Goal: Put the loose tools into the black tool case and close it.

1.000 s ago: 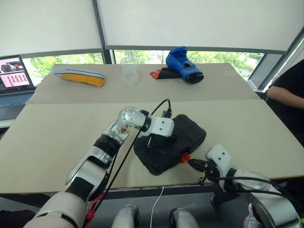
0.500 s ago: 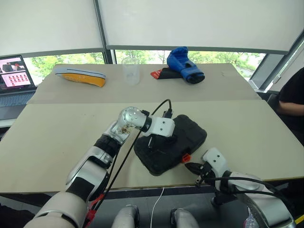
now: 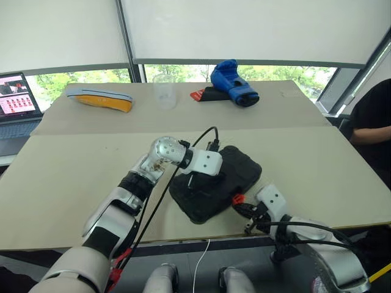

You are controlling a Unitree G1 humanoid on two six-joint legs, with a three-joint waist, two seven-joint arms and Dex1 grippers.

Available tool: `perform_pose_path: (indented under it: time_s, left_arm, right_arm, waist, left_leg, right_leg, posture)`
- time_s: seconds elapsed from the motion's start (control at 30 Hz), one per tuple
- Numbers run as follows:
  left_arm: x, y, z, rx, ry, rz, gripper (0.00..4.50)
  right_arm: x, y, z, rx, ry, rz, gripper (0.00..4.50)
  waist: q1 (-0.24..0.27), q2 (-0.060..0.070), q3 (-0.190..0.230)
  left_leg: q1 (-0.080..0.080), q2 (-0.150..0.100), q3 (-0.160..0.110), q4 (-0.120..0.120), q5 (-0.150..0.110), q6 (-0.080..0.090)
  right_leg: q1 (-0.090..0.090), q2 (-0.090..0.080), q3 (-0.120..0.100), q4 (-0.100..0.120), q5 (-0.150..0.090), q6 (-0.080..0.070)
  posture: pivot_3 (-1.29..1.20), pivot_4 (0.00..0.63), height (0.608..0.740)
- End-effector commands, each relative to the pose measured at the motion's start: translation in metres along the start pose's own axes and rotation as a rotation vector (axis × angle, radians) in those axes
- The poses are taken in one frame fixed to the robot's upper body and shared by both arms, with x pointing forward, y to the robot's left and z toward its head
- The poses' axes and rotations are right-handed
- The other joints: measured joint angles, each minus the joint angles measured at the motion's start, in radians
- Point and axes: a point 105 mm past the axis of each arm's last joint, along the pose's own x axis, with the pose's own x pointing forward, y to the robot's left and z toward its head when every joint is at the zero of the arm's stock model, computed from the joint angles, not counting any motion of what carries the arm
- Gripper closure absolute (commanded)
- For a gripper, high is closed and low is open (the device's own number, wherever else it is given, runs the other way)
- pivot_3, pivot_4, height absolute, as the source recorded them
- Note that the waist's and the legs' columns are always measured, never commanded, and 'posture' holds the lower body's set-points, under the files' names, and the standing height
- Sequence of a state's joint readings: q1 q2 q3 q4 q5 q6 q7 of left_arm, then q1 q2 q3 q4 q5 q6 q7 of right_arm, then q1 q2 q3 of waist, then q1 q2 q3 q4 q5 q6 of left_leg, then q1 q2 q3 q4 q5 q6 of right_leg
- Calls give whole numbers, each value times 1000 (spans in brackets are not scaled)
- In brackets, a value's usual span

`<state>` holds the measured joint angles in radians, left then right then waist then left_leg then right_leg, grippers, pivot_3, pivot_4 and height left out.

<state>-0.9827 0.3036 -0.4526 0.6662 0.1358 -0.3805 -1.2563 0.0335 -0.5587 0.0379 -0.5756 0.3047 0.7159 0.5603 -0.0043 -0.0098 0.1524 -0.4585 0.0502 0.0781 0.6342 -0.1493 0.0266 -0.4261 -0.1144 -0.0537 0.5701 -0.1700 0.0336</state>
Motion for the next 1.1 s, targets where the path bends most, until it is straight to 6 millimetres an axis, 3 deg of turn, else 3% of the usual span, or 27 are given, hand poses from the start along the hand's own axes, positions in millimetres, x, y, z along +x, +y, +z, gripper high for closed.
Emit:
perform_pose_path:
  time_s: [0.03,0.3,0.43,0.47,0.57,0.7,0.8,0.87,0.97,1.1]
  left_arm:
    - [21,-49,-25,-44,82,-196,4500]
    - [21,-48,-28,-37,94,-191,4500]
    - [9,-39,-34,-149,88,-125,4500]
    - [2,-36,-35,-206,76,-102,4237]
    - [-31,-25,-35,-404,3,-19,3422]
    - [-79,-22,-33,-560,-53,56,1939]
    - [-136,-37,-26,-691,-86,61,767]
    - [-158,-47,-19,-740,-82,63,76]
    - [-192,-55,-16,-813,-68,172,7]
    - [-211,-65,-14,-881,-71,282,7]
  right_arm:
    - [-13,-2,59,-108,-222,-32,4401]
    - [-11,-2,50,-83,-185,-20,4401]
    - [-25,-7,51,-88,-175,-26,4401]
    - [-32,-9,54,-82,-180,-22,4163]
    - [-58,-10,59,-89,-172,55,3359]
    - [-86,-11,57,-106,-116,155,1983]
    - [-111,-22,60,-86,-82,219,910]
    - [-122,-29,63,-73,-74,234,250]
    - [-135,-39,66,-69,-47,266,77]
    - [-135,-52,73,-80,-65,269,77]
  waist:
    - [-4,0,0]
    - [2,1,-3]
    - [9,1,-4]
    - [11,1,-4]
    - [5,-2,-3]
    - [-11,-2,-2]
    - [-12,-2,4]
    - [-10,-6,8]
    - [-5,-7,9]
    - [14,-8,9]
  left_leg:
    - [1,0,0,0,0,0]
    - [8,0,0,0,0,0]
    - [8,-2,0,0,0,0]
    - [8,-3,0,0,0,0]
    - [7,-3,0,0,0,0]
    - [8,-1,-1,-2,0,0]
    - [9,0,-1,-3,0,0]
    - [8,-1,-1,-4,0,0]
    - [2,-1,-1,-3,0,0]
    - [0,-5,0,-3,0,0]
  right_leg:
    - [0,0,0,2,0,0]
    - [2,0,-1,4,0,0]
    - [3,-4,0,4,0,0]
    - [3,-5,0,4,-1,0]
    - [3,-5,0,6,-1,0]
    - [1,-2,-1,8,-1,-1]
    - [0,-1,-1,9,-2,-2]
    - [-3,-1,1,9,-2,-2]
    - [-12,-2,2,9,-2,-2]
    - [-13,-6,1,9,-2,-2]
  posture:
    - [0,150,740]
    - [0,150,740]
    - [0,150,740]
    - [0,150,740]
    - [0,150,740]
    - [0,150,740]
    - [0,150,740]
    - [0,150,740]
    - [0,150,740]
    - [0,150,740]
